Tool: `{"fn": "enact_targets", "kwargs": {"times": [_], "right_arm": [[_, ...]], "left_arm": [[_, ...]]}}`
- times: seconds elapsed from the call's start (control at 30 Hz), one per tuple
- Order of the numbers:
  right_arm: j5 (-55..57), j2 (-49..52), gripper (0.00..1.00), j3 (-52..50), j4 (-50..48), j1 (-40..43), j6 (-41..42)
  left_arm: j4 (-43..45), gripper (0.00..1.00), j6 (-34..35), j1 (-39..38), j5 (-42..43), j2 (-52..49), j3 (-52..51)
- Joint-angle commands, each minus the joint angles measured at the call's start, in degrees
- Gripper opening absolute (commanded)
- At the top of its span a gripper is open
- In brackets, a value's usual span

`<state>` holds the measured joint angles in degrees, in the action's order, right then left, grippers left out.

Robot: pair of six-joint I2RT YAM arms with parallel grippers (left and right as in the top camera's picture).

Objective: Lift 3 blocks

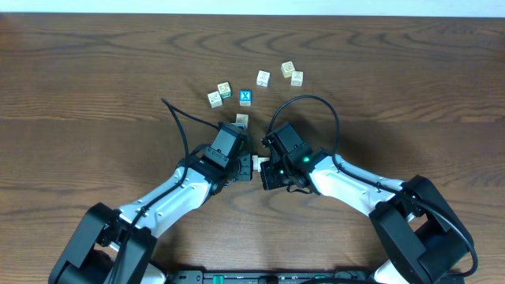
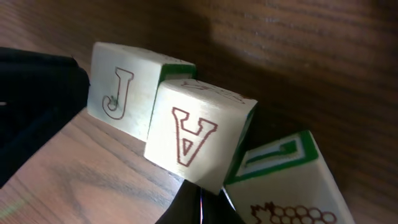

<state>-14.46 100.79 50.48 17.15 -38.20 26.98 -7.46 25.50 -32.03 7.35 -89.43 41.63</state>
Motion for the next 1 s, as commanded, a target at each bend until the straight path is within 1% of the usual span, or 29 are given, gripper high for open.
{"fn": "enact_targets", "kwargs": {"times": [0.0,0.63,0.87,0.97], "right_arm": [[0.7,0.5,0.01,-0.5,-0.2,0.0,0.2],[1.1,0.5,0.01,-0.5,-1.6,0.0,0.2],[1.2,0.5,0.01,-0.5,1.2,-0.1,0.2],[3.7,0.5,0.01,-0.5,4.5,-0.1,0.3]], "left_arm": [[-0.2,0.07,0.3,0.0,-0.3,-0.5,-0.5],[-0.2,0.07,0.3,0.0,-0.3,-0.5,-0.5],[-0.2,0.07,0.3,0.0,-0.3,-0.5,-0.5],[-0.6,0.07,0.3,0.0,-0.3,-0.5,-0.5]]}}
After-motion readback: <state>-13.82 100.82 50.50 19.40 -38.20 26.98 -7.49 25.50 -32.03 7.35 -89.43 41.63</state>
